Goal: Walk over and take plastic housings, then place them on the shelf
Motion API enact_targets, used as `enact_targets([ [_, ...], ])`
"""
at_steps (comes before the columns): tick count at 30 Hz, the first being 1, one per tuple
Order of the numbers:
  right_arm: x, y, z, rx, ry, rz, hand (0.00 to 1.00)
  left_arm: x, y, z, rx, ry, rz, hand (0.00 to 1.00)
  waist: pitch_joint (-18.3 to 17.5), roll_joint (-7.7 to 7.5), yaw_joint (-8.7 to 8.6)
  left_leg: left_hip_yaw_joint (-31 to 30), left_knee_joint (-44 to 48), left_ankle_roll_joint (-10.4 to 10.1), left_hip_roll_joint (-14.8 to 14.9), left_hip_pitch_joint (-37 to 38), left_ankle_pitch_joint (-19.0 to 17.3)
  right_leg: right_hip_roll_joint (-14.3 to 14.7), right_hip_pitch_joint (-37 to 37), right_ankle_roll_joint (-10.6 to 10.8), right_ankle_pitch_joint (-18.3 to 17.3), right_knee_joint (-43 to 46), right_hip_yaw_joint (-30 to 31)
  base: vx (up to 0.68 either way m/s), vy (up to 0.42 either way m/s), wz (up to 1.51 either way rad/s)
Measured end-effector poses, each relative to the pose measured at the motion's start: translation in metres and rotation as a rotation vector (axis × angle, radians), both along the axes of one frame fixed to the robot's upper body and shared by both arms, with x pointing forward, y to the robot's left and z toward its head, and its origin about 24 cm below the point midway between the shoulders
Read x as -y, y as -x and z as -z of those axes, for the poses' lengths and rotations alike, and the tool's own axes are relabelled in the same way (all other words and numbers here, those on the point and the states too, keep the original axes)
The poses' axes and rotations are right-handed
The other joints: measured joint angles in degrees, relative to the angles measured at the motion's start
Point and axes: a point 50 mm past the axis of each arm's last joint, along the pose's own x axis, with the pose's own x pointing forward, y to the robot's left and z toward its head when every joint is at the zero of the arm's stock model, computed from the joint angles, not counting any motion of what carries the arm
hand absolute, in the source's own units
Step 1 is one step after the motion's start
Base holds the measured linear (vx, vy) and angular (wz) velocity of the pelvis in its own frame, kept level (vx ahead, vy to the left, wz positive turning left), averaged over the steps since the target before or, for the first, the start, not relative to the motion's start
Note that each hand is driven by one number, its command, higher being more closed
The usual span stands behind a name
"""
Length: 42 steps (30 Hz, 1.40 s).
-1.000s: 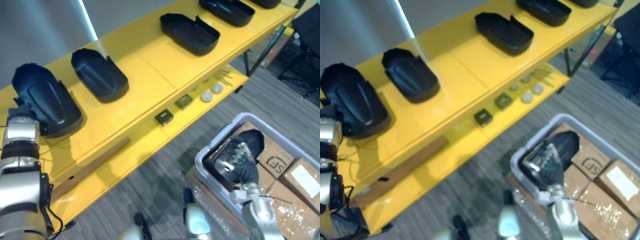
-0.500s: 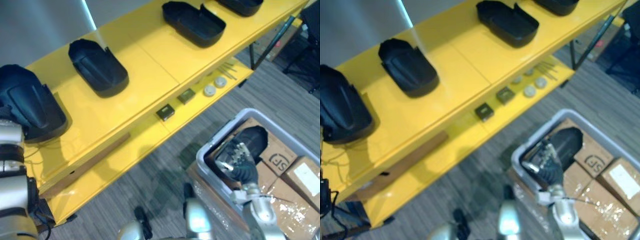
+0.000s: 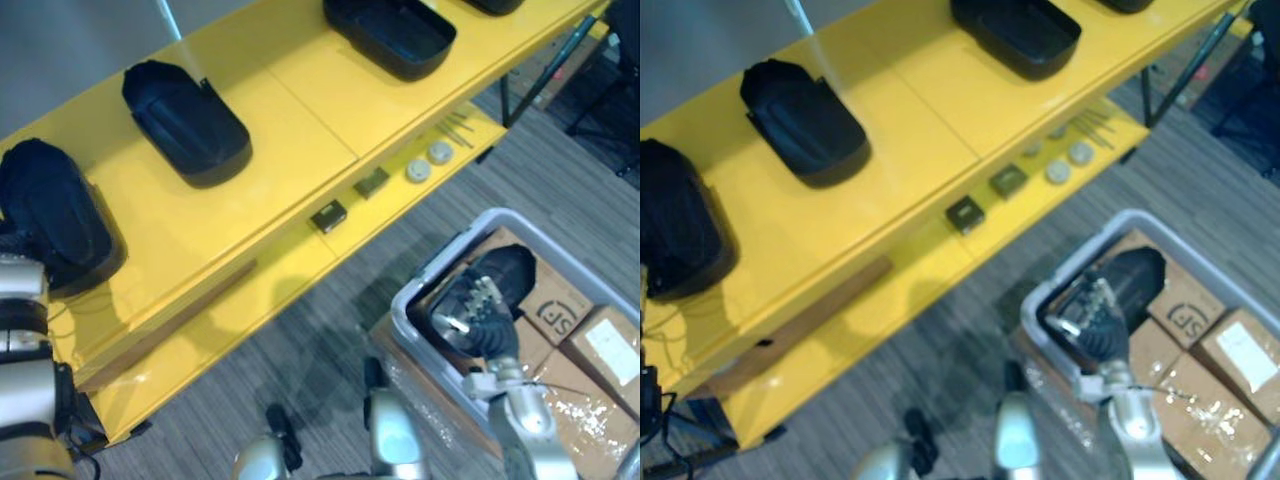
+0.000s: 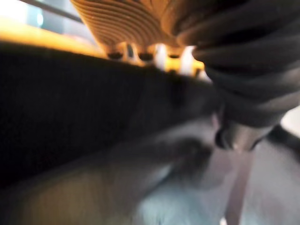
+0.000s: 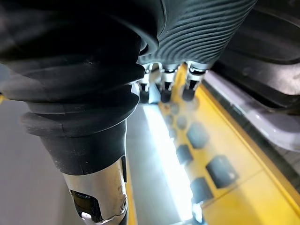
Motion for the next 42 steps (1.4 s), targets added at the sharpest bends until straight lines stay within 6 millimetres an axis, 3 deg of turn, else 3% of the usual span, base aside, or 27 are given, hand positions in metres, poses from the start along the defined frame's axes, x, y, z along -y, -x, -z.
enact_targets([
  [6,-0.001,0.000,-0.001,0.011,0.003,-0.029,0.00,0.000,-0.003,-0.009,0.259,0.045,-0.053,0.00,0.1,-0.15,-0.02,-0.1,0.4,0.1,0.0,0.1,-0.2,-0.4,0.1,0.2,-0.2,0.5,0.0,-0.02,-0.003,0.00],
  [9,-0.003,0.002,-0.001,0.030,-0.002,-0.042,0.00,0.004,-0.011,-0.029,0.396,0.015,-0.040,0.00,0.0,-0.06,-0.03,-0.8,0.4,0.1,-0.1,0.6,-0.2,-0.8,1.3,0.2,-0.2,0.2,-0.8,0.00,0.009,0.11],
  [13,-0.018,0.003,-0.005,0.104,-0.031,-0.156,0.00,0.007,-0.016,-0.074,0.599,-0.016,0.035,0.00,-1.8,0.56,0.12,-1.6,-1.0,0.1,0.0,2.5,-0.1,-0.8,4.3,0.6,0.0,-2.1,-2.1,0.03,0.007,0.10],
  [16,-0.029,0.003,0.000,0.101,-0.059,-0.220,0.00,0.024,-0.030,-0.085,0.734,0.104,0.226,0.00,-5.0,2.23,0.28,-3.0,-1.7,0.1,-0.1,3.5,-0.1,-0.9,7.8,1.1,0.7,-5.5,-4.2,0.10,0.028,0.26],
  [20,-0.039,0.000,0.003,0.098,-0.092,-0.246,0.00,0.055,-0.047,-0.085,0.916,0.256,0.479,0.00,-8.6,2.82,1.77,-4.9,-2.3,0.1,0.0,5.1,-0.1,-1.0,12.3,1.3,0.8,-8.6,-7.4,0.09,0.018,0.30],
  [25,-0.043,-0.007,-0.006,0.167,-0.075,-0.247,0.00,0.078,-0.036,-0.076,0.990,0.230,0.707,0.00,-10.3,3.05,3.97,-7.2,-3.1,0.1,-0.1,6.3,-0.1,-0.9,15.3,1.3,0.9,-9.8,-10.6,0.02,-0.004,0.25],
  [26,-0.042,-0.007,-0.005,0.160,-0.065,-0.232,0.00,0.082,-0.027,-0.074,1.011,0.204,0.752,1.00,-11.1,3.11,4.77,-7.5,-3.2,0.1,-0.3,6.3,-0.1,-0.9,15.5,1.3,0.9,-10.1,-10.9,0.00,-0.004,0.17],
  [28,-0.040,-0.006,0.000,0.137,-0.059,-0.202,0.00,0.084,-0.007,-0.059,1.022,0.171,0.770,1.00,-12.9,3.39,5.28,-8.0,-3.7,0.1,-0.4,6.3,-0.1,-0.9,16.1,1.4,0.9,-10.5,-11.7,0.01,0.004,0.16],
  [31,-0.034,0.000,0.005,0.116,-0.061,-0.112,0.00,0.090,0.027,-0.014,1.013,0.189,0.730,1.00,-15.0,3.84,7.27,-8.8,-4.0,0.1,-0.5,6.5,-0.1,-1.0,17.3,1.4,0.9,-11.2,-13.2,0.01,-0.001,0.17],
  [35,-0.026,0.004,0.008,0.109,-0.065,-0.048,0.00,0.121,0.079,0.045,0.891,0.269,0.737,1.00,-15.6,3.32,9.38,-9.8,-5.5,0.0,-0.7,7.1,0.6,-1.0,18.1,1.4,0.9,-11.8,-14.3,-0.02,-0.008,0.12],
  [37,-0.027,0.007,0.011,0.093,-0.059,-0.047,0.00,0.134,0.096,0.065,0.835,0.316,0.728,1.00,-15.7,3.25,9.67,-9.9,-6.2,-0.1,-0.8,7.2,0.9,-1.0,18.4,1.4,0.9,-12.0,-14.7,-0.06,-0.010,0.06],
  [42,-0.026,0.019,0.021,0.034,-0.055,-0.026,0.00,0.167,0.108,0.097,0.756,0.475,0.759,1.00,-15.7,3.16,9.54,-9.8,-7.0,-0.2,-0.9,7.3,1.3,-1.0,18.5,1.3,0.8,-12.4,-15.4,-0.03,0.001,0.04],
])
